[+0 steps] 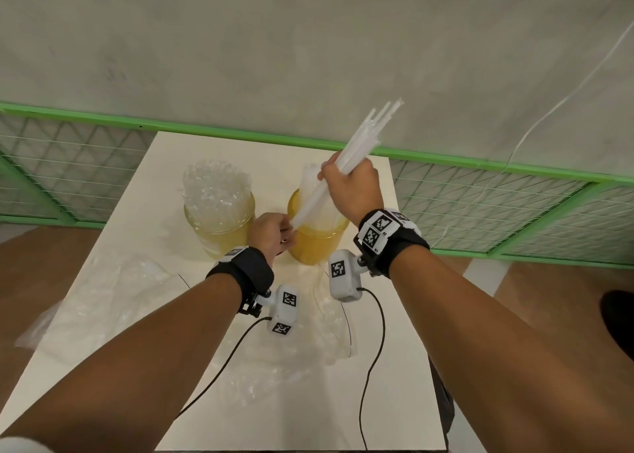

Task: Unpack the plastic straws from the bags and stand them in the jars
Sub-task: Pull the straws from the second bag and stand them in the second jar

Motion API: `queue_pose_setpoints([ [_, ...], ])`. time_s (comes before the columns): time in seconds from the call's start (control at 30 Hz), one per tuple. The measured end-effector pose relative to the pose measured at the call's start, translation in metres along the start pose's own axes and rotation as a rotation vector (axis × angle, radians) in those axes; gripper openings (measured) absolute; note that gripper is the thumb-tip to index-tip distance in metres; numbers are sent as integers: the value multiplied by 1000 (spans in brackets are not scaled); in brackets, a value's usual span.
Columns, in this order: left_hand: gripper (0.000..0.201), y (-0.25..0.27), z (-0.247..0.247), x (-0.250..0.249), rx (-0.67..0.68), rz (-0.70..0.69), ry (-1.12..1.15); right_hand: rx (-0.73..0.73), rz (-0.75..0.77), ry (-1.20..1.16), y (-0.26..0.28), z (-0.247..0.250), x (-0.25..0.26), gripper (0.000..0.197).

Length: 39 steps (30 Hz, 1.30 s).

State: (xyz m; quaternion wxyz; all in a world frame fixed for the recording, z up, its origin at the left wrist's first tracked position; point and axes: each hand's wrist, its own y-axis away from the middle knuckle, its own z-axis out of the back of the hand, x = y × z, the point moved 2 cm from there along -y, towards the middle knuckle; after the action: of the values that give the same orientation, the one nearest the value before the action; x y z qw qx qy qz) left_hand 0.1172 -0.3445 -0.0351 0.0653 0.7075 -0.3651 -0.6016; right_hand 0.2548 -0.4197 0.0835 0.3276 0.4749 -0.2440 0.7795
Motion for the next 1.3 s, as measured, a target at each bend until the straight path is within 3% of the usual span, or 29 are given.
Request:
queue_pose_setpoints([
  [0.1,33,-6,4,-2,6,-212,-406,-69,-20,10,-11,1,-6,18],
  [0.17,49,-7,3,1,117,-340,-729,-115,-15,24,-17,-1,-9,23],
  [0.27,55,-9,3,8,180,-411,-1015,-100,-1,95,-22,-8,-15,24],
  [0.33,55,-10,5,7,169,-432,-1086,-59,34,259,-23,-15,-21,27],
  [0.47,51,-12,7,6,197,-465,-1134,40,2,725,-21,-28,-45,69],
  [0.6,51,-14,8,6,222,-479,-1123,141,-96,801,-19,-33,-68,124],
  [0.7,53,-18,9,7,232,-482,-1125,225,-108,822,-22,-33,-66,142],
  [0.8,47,-21,8,8,221,-493,-1126,177,-42,609,-27,-29,-57,137],
  [0.93,39,-20,5,7,191,-523,-1146,39,245,385,-30,-25,-42,97],
  [1.03,33,-21,4,6,146,-572,-1167,201,448,580,-33,-36,-47,64],
  [1.1,31,-19,1,2,157,-631,-1160,375,448,741,-32,-45,-60,51],
  [1.17,26,-16,-4,-2,194,-698,-1154,378,386,692,-29,-47,-67,49],
  [1.3,26,-23,-4,-2,222,-703,-1264,136,409,279,-30,-41,-53,65],
])
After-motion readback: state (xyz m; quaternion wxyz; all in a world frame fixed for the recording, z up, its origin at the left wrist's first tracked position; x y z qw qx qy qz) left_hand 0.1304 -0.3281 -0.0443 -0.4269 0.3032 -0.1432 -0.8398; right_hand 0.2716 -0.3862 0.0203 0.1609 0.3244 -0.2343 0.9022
